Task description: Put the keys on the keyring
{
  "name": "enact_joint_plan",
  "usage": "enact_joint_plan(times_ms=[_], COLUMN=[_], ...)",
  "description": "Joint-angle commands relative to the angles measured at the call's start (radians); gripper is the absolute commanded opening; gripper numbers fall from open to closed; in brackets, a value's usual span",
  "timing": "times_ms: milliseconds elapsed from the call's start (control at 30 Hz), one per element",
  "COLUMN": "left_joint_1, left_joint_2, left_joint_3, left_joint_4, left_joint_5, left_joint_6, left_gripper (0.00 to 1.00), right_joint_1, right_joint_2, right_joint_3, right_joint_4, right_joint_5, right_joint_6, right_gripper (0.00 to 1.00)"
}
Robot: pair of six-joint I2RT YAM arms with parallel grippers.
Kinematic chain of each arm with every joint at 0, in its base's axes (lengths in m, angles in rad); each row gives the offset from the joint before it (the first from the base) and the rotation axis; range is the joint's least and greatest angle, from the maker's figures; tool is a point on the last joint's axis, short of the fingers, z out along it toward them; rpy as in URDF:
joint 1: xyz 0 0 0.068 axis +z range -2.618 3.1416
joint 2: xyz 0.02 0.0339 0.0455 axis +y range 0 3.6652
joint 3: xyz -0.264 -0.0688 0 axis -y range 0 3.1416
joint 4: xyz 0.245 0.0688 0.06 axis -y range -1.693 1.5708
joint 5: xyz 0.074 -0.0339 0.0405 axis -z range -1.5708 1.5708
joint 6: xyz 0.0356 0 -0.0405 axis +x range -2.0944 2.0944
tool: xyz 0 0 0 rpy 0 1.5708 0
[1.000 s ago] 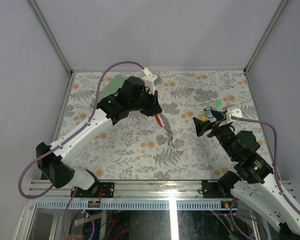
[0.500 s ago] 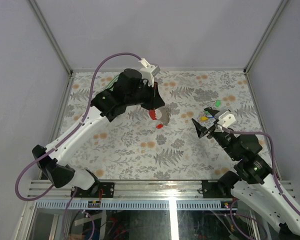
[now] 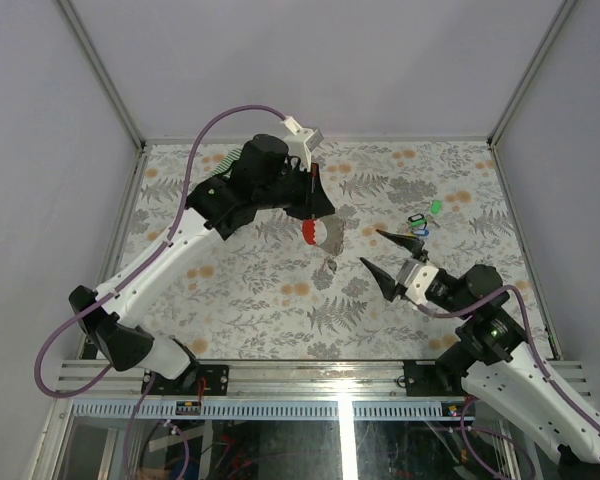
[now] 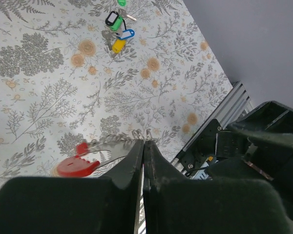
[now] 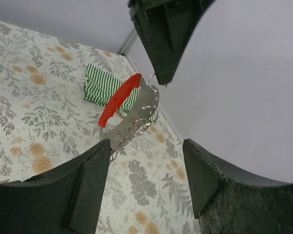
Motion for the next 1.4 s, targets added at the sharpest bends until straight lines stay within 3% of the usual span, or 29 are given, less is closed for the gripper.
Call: enact_joint_plan(times_ms=[0,200,300,467,633,733,933,1100,1367], left_joint_1=[-0.007,-0.007,-0.007,-0.007,-0.007,-0.007,-0.007,-0.007,-0.021], left_joint_2=[-0.033,-0.069,-0.072,-0.076,-0.083,-0.073,-0.059,-0.057,-0.022], left_joint_3=[-0.003,-0.079,-0.074,-0.003,0.034,0.076,0.109,0.132,0.288], left_joint_4=[0.071,0.167,0.148,0.031,0.002,-0.052,-0.056,-0.077,-0.333], left_joint_5=[0.041,0.037,0.028,-0.045,-0.002,-0.042,0.018,0.191,0.139], left_joint_6=[-0.076,-0.190,-0.154,-0.040,0.057,0.076,0.080,0.220,0.537], left_gripper=[0.00,0.00,0.00,0.00,0.00,0.00,0.00,0.00,0.00], right_joint_1=[-0.002,-0.002,-0.002,-0.001,-0.002,-0.002,-0.002,-0.002,-0.002], right_joint_2=[0.028,0.133,0.168,0.201,0.204,0.234,0.235,0.243,0.260], right_joint_3=[-0.030,-0.018,0.011,0.157,0.167,0.248,0.219,0.271,0.388], right_joint_4=[0.221,0.339,0.393,0.203,0.212,0.113,0.197,0.106,-0.142], right_joint_5=[-0.125,-0.118,-0.093,-0.080,-0.062,-0.095,-0.078,-0.152,-0.256], right_joint_6=[-0.156,-0.212,-0.148,0.014,0.150,0.194,0.231,0.254,0.392], right_gripper=[0.66,0.54,0.54,0.54,0.55,0.55,0.55,0.54,0.54])
